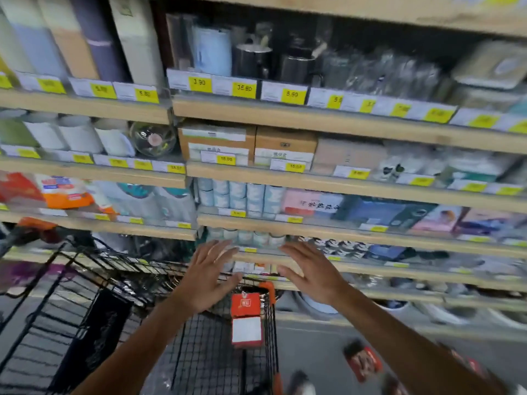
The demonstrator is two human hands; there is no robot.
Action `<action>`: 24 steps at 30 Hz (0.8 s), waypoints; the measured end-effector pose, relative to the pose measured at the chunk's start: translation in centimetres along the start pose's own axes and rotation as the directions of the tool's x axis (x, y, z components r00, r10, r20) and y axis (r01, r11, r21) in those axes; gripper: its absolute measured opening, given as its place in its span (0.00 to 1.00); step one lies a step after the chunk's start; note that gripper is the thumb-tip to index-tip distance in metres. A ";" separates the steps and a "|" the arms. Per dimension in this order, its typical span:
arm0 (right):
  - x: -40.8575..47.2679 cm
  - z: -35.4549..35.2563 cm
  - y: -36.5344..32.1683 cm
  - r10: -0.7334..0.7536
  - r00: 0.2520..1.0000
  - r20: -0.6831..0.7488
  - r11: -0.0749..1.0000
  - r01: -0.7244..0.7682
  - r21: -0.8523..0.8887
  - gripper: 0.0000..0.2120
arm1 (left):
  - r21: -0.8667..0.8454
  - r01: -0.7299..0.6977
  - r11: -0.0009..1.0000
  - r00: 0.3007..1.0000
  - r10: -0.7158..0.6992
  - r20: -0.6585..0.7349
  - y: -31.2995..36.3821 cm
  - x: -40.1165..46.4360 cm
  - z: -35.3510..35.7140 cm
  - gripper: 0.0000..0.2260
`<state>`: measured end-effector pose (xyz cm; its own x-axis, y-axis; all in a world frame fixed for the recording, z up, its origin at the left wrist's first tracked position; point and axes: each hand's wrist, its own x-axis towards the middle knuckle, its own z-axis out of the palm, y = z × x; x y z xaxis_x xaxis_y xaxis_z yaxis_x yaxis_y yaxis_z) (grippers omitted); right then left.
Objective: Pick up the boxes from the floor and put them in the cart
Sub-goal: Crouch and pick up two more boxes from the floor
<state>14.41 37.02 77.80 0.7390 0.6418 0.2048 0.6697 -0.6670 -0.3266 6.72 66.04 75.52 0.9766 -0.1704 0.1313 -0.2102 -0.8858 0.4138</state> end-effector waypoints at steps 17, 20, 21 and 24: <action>-27.9 -10.0 11.0 0.599 0.776 -0.196 0.797 -0.601 0.054 0.35 | -0.126 -0.462 0.878 0.837 0.478 0.265 25.3 9.7 11.5 0.38; -35.0 -11.6 13.5 0.670 0.702 -0.242 0.735 -0.674 0.077 0.37 | -0.184 -0.517 0.836 0.781 0.549 0.297 32.2 10.0 14.4 0.40; -37.3 -12.2 14.2 0.693 0.678 -0.243 0.711 -0.699 0.076 0.38 | -0.200 -0.534 0.822 0.762 0.570 0.307 34.3 10.0 15.5 0.39; -43.4 -13.6 16.7 0.764 0.605 -0.225 0.634 -0.769 0.087 0.44 | -0.195 -0.588 0.785 0.703 0.615 0.357 39.9 10.3 19.2 0.37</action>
<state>-5.49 -7.16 76.04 0.9750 -0.2066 0.0814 -0.1499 -0.8830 -0.4447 9.25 20.68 76.11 0.5738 -0.8186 0.0251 -0.7480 -0.5112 0.4233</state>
